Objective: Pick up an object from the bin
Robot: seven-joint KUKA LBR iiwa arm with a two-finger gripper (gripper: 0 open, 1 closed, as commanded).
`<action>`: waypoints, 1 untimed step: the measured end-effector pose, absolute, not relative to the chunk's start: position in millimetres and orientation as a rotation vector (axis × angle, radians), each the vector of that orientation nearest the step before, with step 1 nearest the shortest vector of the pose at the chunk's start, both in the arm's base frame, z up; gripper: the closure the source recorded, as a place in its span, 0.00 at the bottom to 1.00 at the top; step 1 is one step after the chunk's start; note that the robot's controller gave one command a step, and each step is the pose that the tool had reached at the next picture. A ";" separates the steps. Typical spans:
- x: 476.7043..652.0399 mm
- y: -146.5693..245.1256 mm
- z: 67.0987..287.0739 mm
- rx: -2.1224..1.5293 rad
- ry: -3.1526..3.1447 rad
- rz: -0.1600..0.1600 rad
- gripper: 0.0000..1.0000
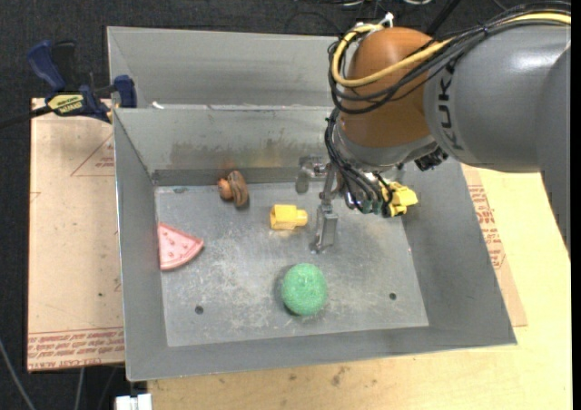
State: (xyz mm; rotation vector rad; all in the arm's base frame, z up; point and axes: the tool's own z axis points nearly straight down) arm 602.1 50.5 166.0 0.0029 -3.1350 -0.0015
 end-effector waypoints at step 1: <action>603.7 50.3 170.9 0.002 -3.143 -0.002 0.00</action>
Offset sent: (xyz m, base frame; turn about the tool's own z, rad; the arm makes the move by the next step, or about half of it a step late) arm 0.0318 0.0020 -0.0925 0.1046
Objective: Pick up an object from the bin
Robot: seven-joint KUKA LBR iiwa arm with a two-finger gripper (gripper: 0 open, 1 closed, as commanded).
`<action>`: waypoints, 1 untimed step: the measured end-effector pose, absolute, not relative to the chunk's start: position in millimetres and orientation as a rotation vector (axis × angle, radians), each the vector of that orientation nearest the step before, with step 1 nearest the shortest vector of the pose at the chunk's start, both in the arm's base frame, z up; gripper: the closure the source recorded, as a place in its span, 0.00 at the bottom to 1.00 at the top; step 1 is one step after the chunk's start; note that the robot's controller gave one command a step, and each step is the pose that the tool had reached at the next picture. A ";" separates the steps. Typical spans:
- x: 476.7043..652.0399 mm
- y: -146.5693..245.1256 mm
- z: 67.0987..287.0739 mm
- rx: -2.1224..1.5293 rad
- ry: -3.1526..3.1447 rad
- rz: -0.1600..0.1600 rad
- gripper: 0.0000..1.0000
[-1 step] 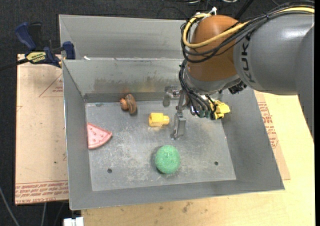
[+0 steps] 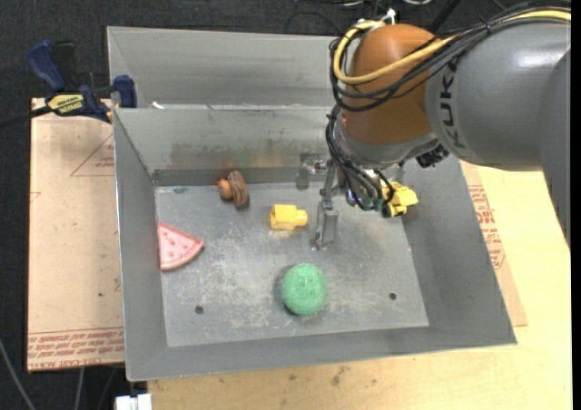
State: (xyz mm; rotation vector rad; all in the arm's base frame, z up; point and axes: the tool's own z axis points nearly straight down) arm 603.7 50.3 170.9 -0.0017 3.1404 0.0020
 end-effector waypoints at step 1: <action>620.6 51.5 131.4 0.072 3.130 0.003 0.00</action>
Offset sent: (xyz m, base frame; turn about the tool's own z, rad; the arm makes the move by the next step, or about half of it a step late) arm 0.0231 -0.0060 -0.1009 0.0763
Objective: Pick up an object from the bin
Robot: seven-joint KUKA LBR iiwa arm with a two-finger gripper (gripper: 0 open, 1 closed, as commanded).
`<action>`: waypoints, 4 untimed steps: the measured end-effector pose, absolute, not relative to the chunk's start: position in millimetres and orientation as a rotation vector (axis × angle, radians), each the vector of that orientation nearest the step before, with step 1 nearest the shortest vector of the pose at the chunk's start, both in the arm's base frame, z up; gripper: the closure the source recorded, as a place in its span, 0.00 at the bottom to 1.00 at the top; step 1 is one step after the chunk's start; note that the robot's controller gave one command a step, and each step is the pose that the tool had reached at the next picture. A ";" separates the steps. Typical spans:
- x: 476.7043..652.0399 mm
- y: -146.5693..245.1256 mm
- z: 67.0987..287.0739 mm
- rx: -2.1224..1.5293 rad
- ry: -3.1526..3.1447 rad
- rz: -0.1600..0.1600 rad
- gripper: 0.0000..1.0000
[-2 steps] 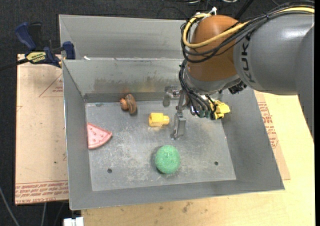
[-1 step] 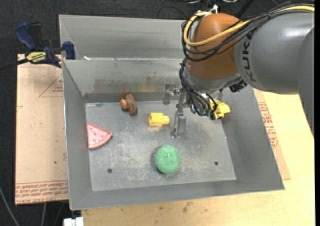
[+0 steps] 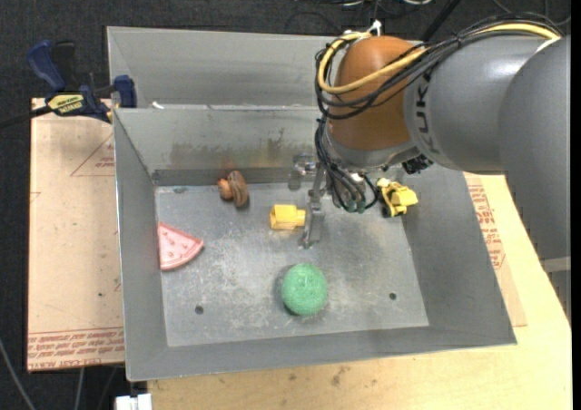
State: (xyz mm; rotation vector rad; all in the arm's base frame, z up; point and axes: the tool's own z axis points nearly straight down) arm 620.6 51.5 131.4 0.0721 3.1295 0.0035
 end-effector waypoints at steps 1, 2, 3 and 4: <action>625.7 47.4 80.1 0.108 3.137 0.003 0.00; 642.9 52.6 70.7 0.139 3.134 0.003 1.00; 642.9 52.5 70.7 0.140 3.134 0.003 1.00; 619.9 65.3 238.6 0.223 3.125 0.004 1.00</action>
Offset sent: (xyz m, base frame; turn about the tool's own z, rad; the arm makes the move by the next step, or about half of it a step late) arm 0.0211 0.0005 -0.0614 0.0442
